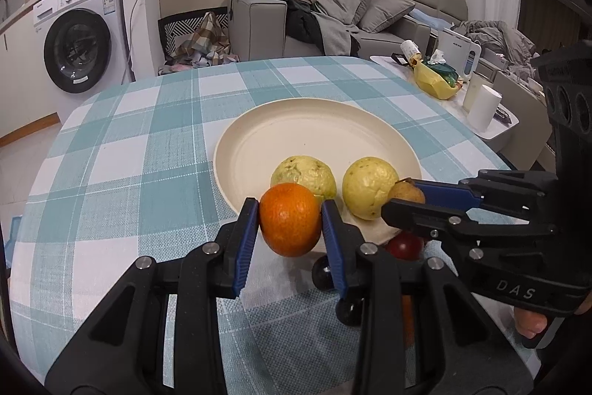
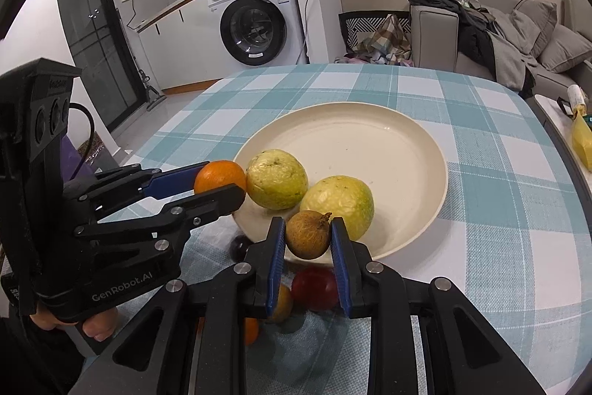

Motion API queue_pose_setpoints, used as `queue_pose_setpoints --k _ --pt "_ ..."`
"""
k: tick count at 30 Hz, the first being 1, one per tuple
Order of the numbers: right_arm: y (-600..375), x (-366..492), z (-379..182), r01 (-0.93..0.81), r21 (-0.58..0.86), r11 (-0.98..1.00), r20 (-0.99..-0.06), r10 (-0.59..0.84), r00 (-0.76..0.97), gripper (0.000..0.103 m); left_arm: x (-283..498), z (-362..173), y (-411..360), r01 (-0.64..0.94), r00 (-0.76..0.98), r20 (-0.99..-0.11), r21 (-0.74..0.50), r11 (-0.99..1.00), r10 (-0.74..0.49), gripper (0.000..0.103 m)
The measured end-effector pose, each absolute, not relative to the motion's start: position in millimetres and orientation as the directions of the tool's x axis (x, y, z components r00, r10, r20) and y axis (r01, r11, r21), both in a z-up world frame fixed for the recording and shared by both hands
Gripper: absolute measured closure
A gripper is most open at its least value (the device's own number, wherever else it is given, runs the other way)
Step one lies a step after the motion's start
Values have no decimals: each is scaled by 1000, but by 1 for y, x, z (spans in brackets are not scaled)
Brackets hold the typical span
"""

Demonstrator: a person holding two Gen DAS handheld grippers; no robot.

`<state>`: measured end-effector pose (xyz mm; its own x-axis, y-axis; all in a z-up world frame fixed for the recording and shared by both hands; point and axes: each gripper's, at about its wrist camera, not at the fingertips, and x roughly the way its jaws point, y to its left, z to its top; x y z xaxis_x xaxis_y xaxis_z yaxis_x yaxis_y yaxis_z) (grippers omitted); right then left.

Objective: Organize fruits
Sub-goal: 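Place the orange and brown fruit on the plate and open both grippers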

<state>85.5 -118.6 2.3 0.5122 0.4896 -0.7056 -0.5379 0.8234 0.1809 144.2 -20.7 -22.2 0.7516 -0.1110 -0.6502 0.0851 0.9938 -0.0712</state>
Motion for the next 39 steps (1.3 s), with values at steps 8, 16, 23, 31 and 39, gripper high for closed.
queue_pose_setpoints --k 8,16,23,31,39 --pt "-124 94 -1 -506 184 843 -710 470 524 78 151 -24 -21 89 751 -651 -65 994 -110 71" --pt "-129 99 -5 -470 190 862 -710 452 540 78 157 -27 -21 84 748 -655 -67 994 -107 73" --pt "-132 103 -6 -451 193 871 -710 441 549 78 168 -38 -18 68 735 -671 -69 995 -97 73" --pt "-135 106 -7 -430 196 881 -704 431 564 78 172 -37 -17 65 744 -660 -76 995 -99 73" --pt "-138 109 -9 -399 192 897 -713 407 571 78 172 -36 -24 81 748 -655 -63 995 -103 73"
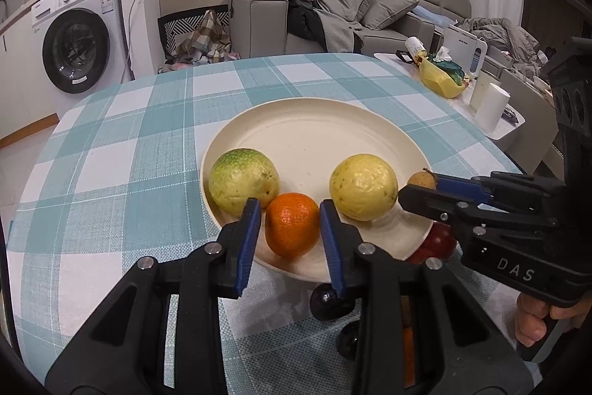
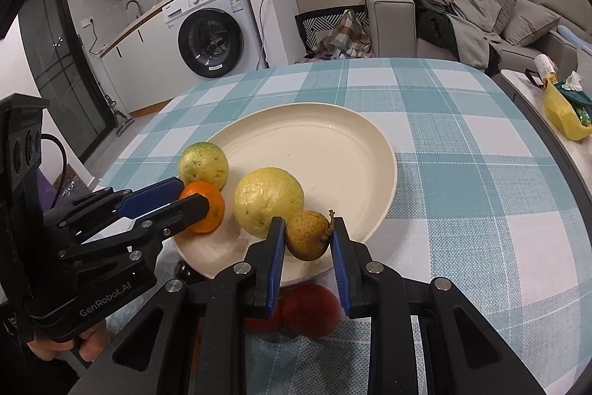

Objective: Organize fruits
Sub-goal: 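Place the orange and brown fruit on the plate and open both grippers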

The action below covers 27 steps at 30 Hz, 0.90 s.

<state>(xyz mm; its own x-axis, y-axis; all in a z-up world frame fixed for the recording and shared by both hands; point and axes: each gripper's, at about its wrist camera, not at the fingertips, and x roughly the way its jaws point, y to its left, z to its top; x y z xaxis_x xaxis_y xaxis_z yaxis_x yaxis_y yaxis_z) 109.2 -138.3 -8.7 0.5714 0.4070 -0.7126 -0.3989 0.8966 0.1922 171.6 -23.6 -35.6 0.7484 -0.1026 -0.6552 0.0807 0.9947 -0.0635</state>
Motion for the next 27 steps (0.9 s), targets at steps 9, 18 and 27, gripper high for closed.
queue_pose_setpoints --k 9,18,27 --pt "-138 111 -9 -411 192 891 -717 414 561 75 167 -34 -26 92 753 -650 -52 994 -104 72" --pt "-141 98 -2 -433 121 893 -702 385 599 46 143 -21 -24 88 775 -626 -26 996 -85 24" --pt "-160 81 8 -448 99 888 -683 388 618 0 112 -14 -17 88 774 -624 -59 994 -106 2"
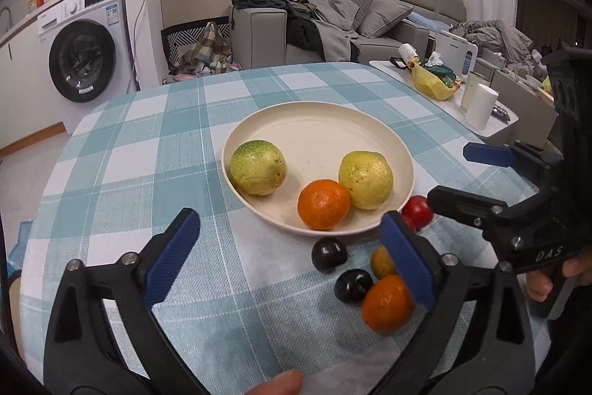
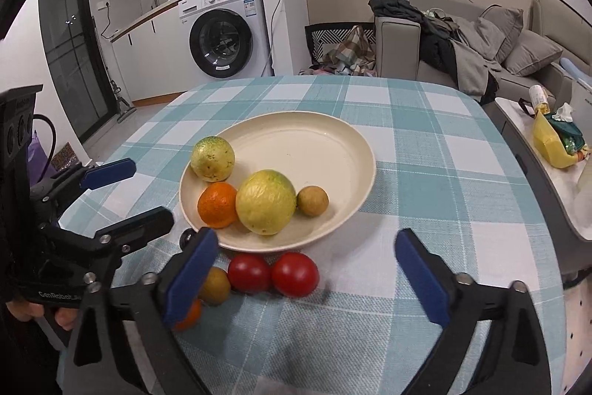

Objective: Organize fruits
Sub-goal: 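Move both open tools back toward the tomatoes and plums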

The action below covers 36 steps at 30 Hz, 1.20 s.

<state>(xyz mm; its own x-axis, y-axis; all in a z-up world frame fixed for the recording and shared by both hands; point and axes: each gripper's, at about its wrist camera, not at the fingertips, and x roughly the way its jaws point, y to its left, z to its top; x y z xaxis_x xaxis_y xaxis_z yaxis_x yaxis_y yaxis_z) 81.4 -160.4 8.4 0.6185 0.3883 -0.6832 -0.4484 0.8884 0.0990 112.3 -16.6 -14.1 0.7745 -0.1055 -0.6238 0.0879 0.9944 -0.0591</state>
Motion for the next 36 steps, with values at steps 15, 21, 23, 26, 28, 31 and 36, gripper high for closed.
queue_pose_setpoints --k 15,21,23,26,28,31,36 --pt "-181 84 8 -443 120 888 -701 392 595 0 101 -12 -7 41 761 -641 -101 994 -97 1" --pt "-178 81 5 -455 103 885 -712 385 587 0 97 -10 -6 25 773 -628 -105 994 -86 1" --pt "-178 81 4 -453 98 886 -714 379 588 0 94 -10 -7 24 772 -630 -103 994 -84 1" --pt "-180 81 4 -449 103 887 -715 380 586 0 88 -11 -10 26 780 -621 -101 995 -83 1" --pt "-180 81 3 -451 105 887 -718 381 583 0 84 -12 -12 36 787 -609 -105 994 -93 1" --pt "-179 81 0 -459 92 884 -728 374 575 0 82 -12 -14 49 779 -617 -110 993 -106 1" --pt "-174 82 -6 -475 65 877 -751 357 556 0 80 -16 -24 91 755 -643 -86 992 -125 1"
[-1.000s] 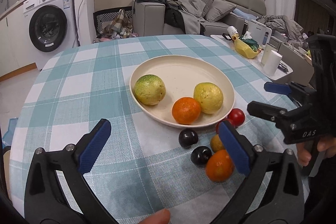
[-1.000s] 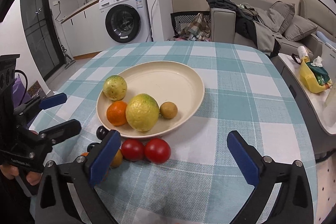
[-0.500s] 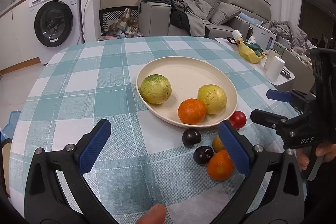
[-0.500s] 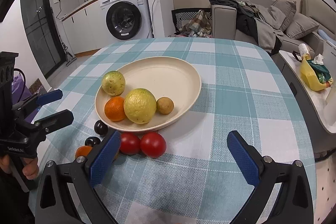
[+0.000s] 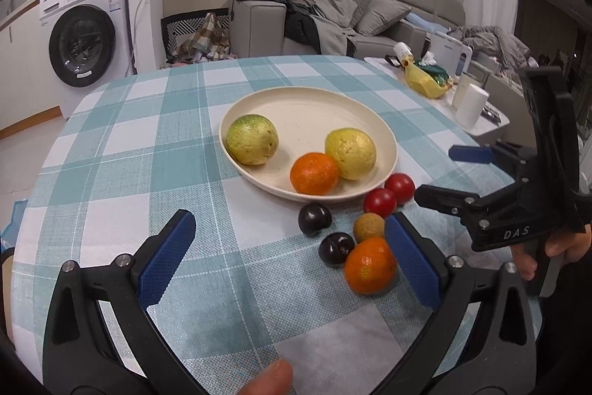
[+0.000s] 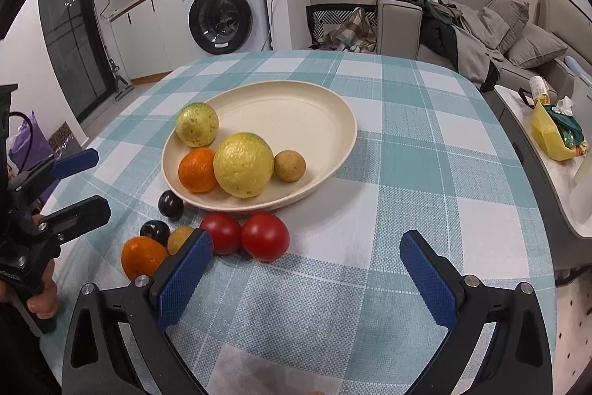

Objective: Organize fruits
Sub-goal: 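Move both open tools back toward the tomatoes and plums, then grasp the loose orange with the left gripper while the right gripper grasps a red tomato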

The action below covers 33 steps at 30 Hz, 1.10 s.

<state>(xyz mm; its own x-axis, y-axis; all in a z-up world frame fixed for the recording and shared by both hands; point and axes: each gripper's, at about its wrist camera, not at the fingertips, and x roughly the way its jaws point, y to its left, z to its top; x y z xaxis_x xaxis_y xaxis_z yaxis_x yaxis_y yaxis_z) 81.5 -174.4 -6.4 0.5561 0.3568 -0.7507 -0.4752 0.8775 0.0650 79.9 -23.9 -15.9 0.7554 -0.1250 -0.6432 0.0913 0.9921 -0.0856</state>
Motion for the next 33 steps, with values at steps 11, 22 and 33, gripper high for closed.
queue_pose_setpoints --k 11,22,33 --pt "-173 80 -14 -492 34 870 -780 331 531 0 80 -25 -45 192 702 -687 -72 979 -188 1" --pt "-172 81 -16 -492 37 870 -789 327 520 0 77 -35 -63 287 650 -722 -53 956 -235 11" --pt "-172 86 -24 -483 42 875 -795 322 515 1 76 -43 -70 329 622 -739 -54 943 -260 37"
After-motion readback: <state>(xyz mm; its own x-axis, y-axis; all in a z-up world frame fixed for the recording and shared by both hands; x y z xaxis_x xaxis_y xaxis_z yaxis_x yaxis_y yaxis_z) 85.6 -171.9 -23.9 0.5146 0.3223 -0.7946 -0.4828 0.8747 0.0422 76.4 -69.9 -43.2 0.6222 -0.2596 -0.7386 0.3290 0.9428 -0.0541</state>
